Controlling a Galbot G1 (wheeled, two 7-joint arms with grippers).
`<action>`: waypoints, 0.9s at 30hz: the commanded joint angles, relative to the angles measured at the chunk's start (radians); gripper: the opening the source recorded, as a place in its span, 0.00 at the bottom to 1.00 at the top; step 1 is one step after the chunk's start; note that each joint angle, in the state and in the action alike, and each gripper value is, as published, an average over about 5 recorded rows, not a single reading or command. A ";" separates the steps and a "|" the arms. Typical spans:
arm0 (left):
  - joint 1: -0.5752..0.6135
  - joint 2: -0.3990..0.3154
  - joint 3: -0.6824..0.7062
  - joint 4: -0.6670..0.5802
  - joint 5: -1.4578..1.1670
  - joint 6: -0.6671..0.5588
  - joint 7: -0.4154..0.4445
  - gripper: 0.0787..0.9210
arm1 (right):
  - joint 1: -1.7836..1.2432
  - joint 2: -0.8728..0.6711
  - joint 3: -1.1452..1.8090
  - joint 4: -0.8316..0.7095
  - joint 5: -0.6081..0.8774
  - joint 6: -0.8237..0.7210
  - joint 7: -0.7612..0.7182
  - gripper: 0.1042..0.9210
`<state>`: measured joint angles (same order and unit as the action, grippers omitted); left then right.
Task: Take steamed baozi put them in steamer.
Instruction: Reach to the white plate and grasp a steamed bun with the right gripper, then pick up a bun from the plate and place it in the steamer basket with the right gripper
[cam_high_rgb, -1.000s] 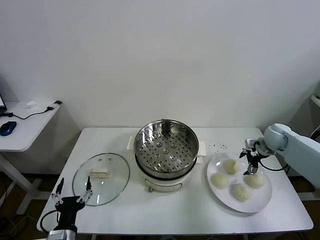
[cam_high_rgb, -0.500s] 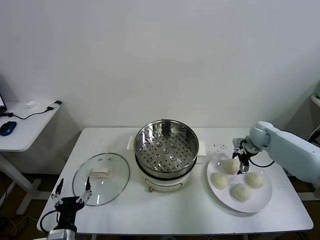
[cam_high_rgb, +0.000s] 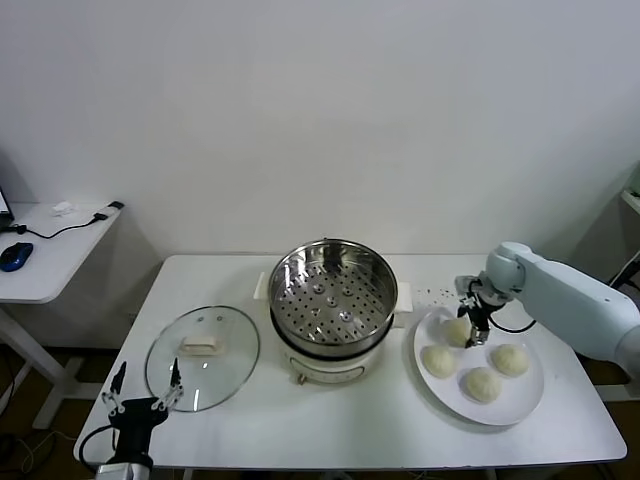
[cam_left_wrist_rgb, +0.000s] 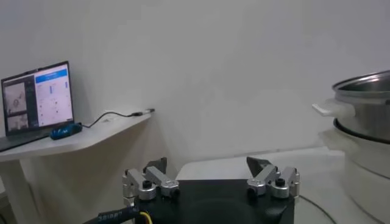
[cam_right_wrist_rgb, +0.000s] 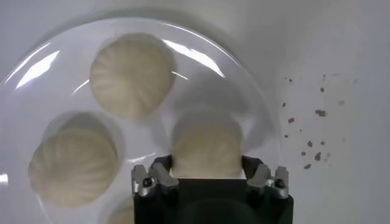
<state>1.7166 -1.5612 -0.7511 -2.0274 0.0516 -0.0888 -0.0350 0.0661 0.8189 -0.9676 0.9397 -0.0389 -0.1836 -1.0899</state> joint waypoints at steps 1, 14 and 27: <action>0.002 0.002 0.000 -0.001 0.001 0.000 0.000 0.88 | 0.004 0.013 -0.003 -0.010 -0.004 -0.001 -0.003 0.65; 0.016 0.004 0.000 -0.001 0.001 -0.004 -0.003 0.88 | 0.069 -0.040 -0.030 0.064 0.025 0.040 -0.023 0.61; 0.037 0.010 -0.003 -0.005 -0.003 -0.010 -0.004 0.88 | 0.694 0.053 -0.429 0.265 0.063 0.507 -0.098 0.61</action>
<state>1.7498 -1.5502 -0.7544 -2.0315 0.0498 -0.0986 -0.0387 0.5143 0.8360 -1.2396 1.1409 -0.0015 0.1430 -1.1642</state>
